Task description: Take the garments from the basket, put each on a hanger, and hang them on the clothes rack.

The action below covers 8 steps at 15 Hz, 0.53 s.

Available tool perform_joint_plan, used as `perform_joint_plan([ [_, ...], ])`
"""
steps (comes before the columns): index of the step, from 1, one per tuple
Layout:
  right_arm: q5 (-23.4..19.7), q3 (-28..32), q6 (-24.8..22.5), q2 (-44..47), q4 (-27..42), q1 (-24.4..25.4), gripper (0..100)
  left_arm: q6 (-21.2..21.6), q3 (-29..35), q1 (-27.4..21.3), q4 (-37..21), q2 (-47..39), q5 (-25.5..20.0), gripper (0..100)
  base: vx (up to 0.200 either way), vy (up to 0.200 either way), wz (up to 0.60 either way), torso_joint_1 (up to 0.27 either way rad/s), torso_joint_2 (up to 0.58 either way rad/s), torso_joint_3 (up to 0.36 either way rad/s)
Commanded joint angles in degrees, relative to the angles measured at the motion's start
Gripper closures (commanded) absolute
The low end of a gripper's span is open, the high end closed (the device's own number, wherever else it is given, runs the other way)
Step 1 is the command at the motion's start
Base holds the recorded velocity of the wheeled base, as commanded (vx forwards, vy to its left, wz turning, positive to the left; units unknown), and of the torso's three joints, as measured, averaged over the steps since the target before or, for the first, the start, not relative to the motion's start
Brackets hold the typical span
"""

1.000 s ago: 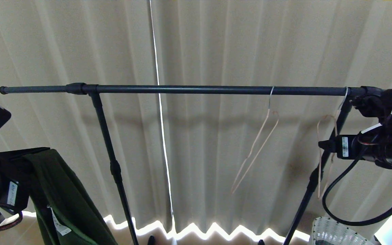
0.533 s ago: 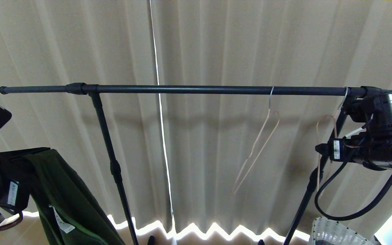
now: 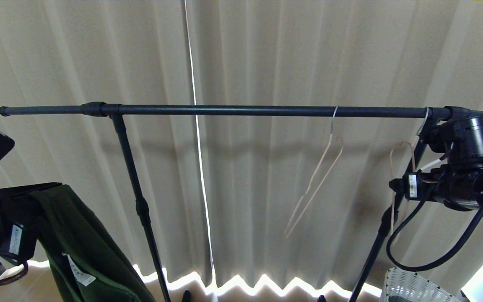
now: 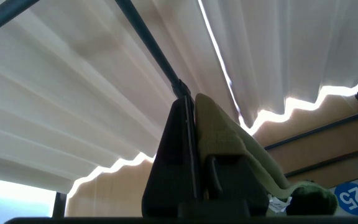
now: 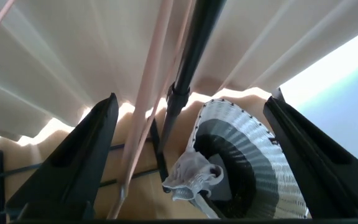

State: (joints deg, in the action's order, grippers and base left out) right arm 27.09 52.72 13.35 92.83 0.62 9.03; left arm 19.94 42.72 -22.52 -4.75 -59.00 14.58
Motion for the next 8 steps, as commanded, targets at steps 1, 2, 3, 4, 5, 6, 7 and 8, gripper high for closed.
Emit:
perform_joint_plan([
  [1, 0.1, -0.1, 0.0, -0.4, 0.1, 0.1, 0, 0.0, -0.2, 0.0, 0.0, 0.1, 0.0, 100, 0.0, 0.0, 0.0, 0.0, 0.0, 0.0],
  [2, 0.2, -0.2, 0.0, -0.5, 0.0, 0.2, 100, 0.0, -0.3, -0.1, 0.0, 0.1, 0.0, 100, 0.0, 0.0, 0.0, 0.0, 0.0, 0.0],
  [3, 0.2, -0.2, 0.0, -0.5, 0.0, 0.2, 100, 0.0, -0.3, 0.0, 0.0, 0.1, 0.0, 100, 0.0, 0.0, 0.0, 0.0, 0.0, 0.0],
  [4, 0.2, -0.1, 0.0, -0.5, 0.0, 0.2, 100, 0.0, -0.3, -0.1, 0.0, 0.1, 0.0, 100, 0.0, 0.0, 0.0, 0.0, 0.0, 0.0],
  [5, 0.2, -0.1, 0.0, -0.5, 0.0, 0.2, 100, 0.0, -0.3, -0.1, 0.0, 0.1, 0.0, 100, 0.0, 0.0, 0.0, 0.0, 0.0, 0.0],
  [6, 0.2, 0.0, 0.0, -0.5, 0.0, 0.2, 100, 0.0, -0.3, -0.1, 0.0, 0.1, 0.0, 100, 0.0, 0.0, 0.0, 0.0, 0.0, 0.0],
  [7, 0.2, 0.0, 0.0, -0.5, 0.0, 0.2, 100, 0.0, -0.3, -0.1, 0.0, 0.1, 0.0, 100, 0.0, 0.0, 0.0, 0.0, 0.0, 0.0],
  [8, 0.2, 0.0, 0.0, -0.7, 0.0, 0.2, 100, 0.0, -0.3, -0.1, 0.0, 0.1, 0.0, 100, 0.0, 0.0, 0.0, 0.0, 0.0, 0.0],
])
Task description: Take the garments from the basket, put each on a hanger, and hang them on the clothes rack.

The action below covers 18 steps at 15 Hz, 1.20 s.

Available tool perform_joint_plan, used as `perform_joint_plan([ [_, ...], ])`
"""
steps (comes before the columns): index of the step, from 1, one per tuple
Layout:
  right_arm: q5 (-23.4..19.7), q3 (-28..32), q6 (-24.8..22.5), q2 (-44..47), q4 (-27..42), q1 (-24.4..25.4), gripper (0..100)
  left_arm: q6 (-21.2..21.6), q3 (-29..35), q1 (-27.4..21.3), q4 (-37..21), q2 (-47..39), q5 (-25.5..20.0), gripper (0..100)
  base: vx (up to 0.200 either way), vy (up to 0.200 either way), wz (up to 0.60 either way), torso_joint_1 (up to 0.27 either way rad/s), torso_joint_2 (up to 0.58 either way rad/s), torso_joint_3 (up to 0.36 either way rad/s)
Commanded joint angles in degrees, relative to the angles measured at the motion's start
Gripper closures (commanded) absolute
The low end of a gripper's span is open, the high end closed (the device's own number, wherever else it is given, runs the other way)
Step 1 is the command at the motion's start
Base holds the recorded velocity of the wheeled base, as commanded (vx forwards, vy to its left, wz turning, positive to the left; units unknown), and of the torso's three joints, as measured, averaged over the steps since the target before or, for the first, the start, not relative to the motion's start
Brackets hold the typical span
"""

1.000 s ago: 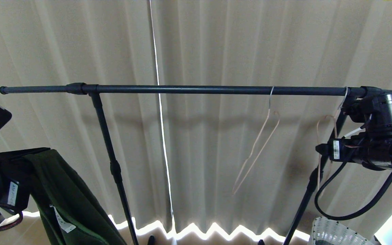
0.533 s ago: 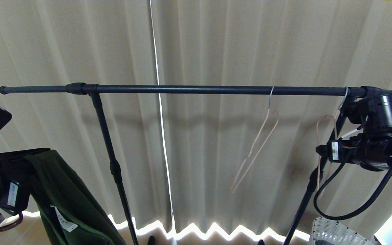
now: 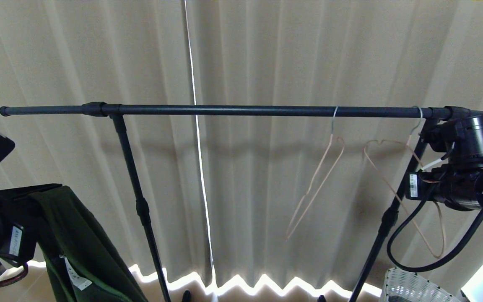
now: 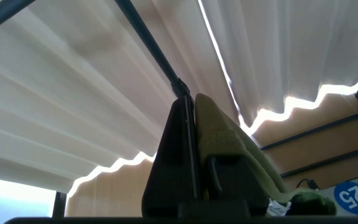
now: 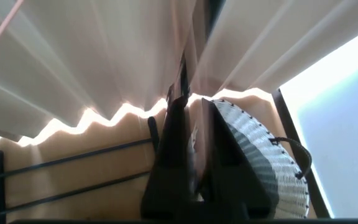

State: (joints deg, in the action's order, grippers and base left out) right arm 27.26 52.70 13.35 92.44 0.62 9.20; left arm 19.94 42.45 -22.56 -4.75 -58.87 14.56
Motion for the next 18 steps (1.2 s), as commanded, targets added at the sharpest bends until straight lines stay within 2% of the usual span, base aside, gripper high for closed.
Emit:
perform_joint_plan([
  [1, 0.0, -0.1, -0.1, -0.6, 0.1, 0.0, 100, 0.0, 0.0, 0.0, 0.0, 0.0, 0.0, 100, 0.0, 0.0, 0.0, 0.0, 0.0, 0.0],
  [7, -0.5, -0.1, 0.3, -1.9, -0.4, 0.0, 100, 0.0, -0.3, 0.0, 0.0, -0.1, 0.0, 100, 0.0, 0.0, 0.0, 0.0, 0.0, 0.0],
  [9, -1.3, -0.8, 0.3, -3.8, -4.6, 0.2, 100, 0.0, -0.6, 0.0, 0.0, 0.0, 0.0, 100, 0.0, 0.0, 0.0, 0.0, 0.0, 0.0],
  [11, -4.8, -3.1, -1.7, -6.6, -10.0, 0.2, 100, 0.0, -1.0, 0.0, 0.0, 0.1, 0.0, 100, 0.0, 0.0, 0.0, 0.0, 0.0, 0.0],
  [15, -9.2, -7.7, -3.2, -11.9, -11.2, 0.2, 100, 0.0, -1.3, 0.0, 0.4, -0.1, 0.0, 100, 0.0, 0.0, 0.0, 0.0, 0.0, 0.0],
  [18, -11.6, -8.5, -3.3, -13.4, -11.3, 0.2, 100, 0.0, -2.5, 0.0, 3.5, -0.7, 0.0, 100, 0.0, 0.0, 0.0, 0.0, 0.0, 0.0],
])
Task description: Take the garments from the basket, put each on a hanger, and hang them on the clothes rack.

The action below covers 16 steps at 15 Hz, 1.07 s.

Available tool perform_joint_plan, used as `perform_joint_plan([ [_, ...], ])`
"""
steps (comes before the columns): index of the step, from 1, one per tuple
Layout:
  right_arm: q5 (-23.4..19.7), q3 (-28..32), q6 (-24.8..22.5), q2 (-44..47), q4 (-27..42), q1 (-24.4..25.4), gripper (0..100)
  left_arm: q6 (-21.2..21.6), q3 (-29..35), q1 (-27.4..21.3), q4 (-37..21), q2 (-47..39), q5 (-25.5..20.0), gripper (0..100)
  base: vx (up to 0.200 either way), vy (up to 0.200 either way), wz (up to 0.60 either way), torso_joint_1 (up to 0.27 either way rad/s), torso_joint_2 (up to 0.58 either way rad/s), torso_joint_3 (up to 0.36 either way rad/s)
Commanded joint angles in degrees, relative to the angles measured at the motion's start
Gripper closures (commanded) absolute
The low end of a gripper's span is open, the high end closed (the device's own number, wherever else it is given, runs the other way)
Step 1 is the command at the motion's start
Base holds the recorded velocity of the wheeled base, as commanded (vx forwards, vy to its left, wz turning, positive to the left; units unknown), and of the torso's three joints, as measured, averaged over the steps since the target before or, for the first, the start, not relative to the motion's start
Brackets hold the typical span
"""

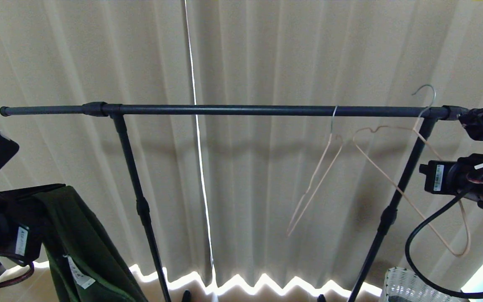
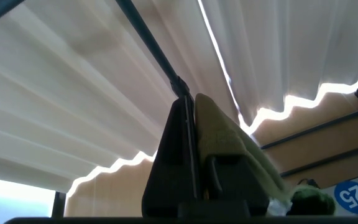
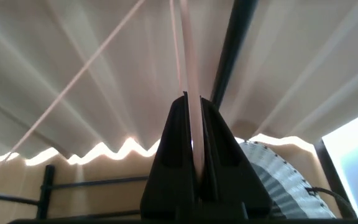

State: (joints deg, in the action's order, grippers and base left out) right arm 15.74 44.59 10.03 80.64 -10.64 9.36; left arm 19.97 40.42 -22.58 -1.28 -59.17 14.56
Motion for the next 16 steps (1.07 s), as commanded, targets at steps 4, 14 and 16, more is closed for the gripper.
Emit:
perform_joint_plan([
  [4, -1.7, -3.8, -1.6, -5.5, -0.1, 0.0, 100, 1.2, -1.2, 0.2, 1.2, -0.4, 0.1, 100, 0.0, 0.0, 0.0, 0.0, 0.0, 0.0],
  [14, -3.4, -8.6, -5.2, -11.3, -0.1, 0.0, 100, 2.1, -2.0, 0.3, 1.3, -0.1, 0.1, 100, -0.16, 0.0, 0.0, 0.002, 0.0, 0.002],
  [16, -3.4, -8.9, -5.3, -11.3, -0.1, 0.0, 100, 2.2, -2.0, 0.8, 1.2, -0.1, 0.1, 100, -0.2, 0.0, 0.0, 0.002, 0.01, 0.002],
])
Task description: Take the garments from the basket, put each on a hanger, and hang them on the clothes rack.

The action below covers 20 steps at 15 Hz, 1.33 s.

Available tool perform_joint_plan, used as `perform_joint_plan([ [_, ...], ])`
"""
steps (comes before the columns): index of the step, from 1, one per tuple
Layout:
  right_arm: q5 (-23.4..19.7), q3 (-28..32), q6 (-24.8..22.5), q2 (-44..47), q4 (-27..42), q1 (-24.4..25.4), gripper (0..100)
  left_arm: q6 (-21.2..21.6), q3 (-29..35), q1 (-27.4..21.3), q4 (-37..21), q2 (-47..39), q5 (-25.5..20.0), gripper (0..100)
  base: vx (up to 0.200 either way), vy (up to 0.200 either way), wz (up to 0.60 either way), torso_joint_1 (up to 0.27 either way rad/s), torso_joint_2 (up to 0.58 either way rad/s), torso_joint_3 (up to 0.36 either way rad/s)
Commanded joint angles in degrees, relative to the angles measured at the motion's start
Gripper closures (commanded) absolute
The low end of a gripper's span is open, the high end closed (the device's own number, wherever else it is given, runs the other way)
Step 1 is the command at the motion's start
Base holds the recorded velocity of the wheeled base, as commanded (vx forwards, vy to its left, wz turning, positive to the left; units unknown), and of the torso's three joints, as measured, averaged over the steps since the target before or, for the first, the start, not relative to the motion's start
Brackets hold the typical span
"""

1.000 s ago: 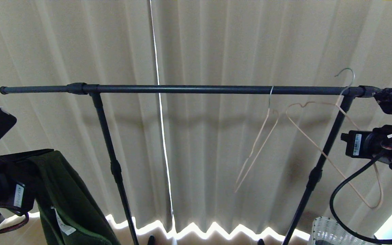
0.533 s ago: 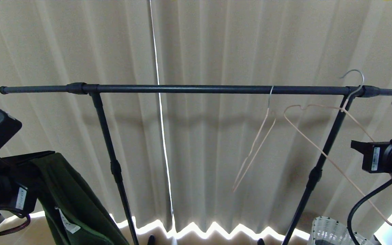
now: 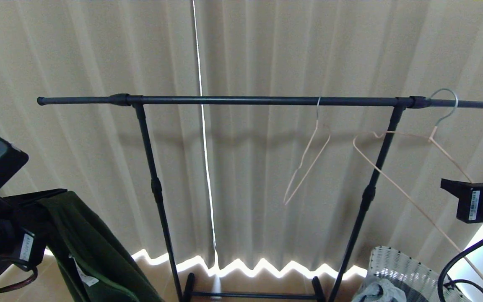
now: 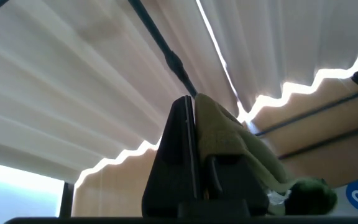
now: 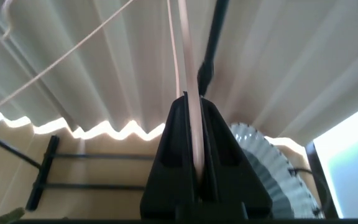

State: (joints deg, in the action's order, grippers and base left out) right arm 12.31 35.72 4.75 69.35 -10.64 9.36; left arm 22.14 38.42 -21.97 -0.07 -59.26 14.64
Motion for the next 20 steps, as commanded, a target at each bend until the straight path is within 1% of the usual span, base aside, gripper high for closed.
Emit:
perform_joint_plan([
  [1, 0.0, -0.7, 0.0, 0.0, -0.1, 0.1, 100, 0.0, 0.0, 0.2, 0.0, 0.0, 0.0, 100, -0.2, 0.0, 0.0, 0.002, 0.0, 0.007],
  [4, -0.3, -1.0, 0.0, 0.0, -0.1, 0.1, 100, 0.0, -0.1, 0.3, 0.0, 0.1, 0.0, 100, -0.2, 0.0, 0.0, 0.001, 0.0, 0.004],
  [7, -0.9, -1.4, 0.0, 0.0, -0.1, 0.1, 100, 0.1, -1.1, 0.3, 0.5, 0.2, 0.0, 100, 0.0, 0.0, 0.0, 0.0, 0.0, 0.0],
  [11, -1.5, -1.6, -0.6, -0.7, -0.1, 0.1, 100, 1.2, -3.4, 0.4, 3.9, 0.5, 0.0, 100, 0.0, 0.0, 0.0, 0.0, 0.0, 0.0],
  [17, -2.2, -2.1, -1.2, -1.0, -0.1, 0.2, 100, 2.1, -3.4, 0.4, 3.8, 0.4, 0.2, 100, 0.0, 0.0, 0.0, 0.0, 0.0, 0.0],
  [19, -4.1, -2.1, -1.2, -1.0, -0.1, 0.2, 100, 2.2, -3.4, 0.4, 3.8, 0.2, 0.2, 100, 0.0, 0.2, 0.0, 0.005, 0.0, 0.002],
  [20, -4.4, -2.2, -1.2, -1.1, -0.1, 0.2, 100, 2.2, -3.4, 0.4, 3.8, 0.1, 0.2, 100, 0.0, 0.2, 0.0, -0.007, 0.0, 0.002],
])
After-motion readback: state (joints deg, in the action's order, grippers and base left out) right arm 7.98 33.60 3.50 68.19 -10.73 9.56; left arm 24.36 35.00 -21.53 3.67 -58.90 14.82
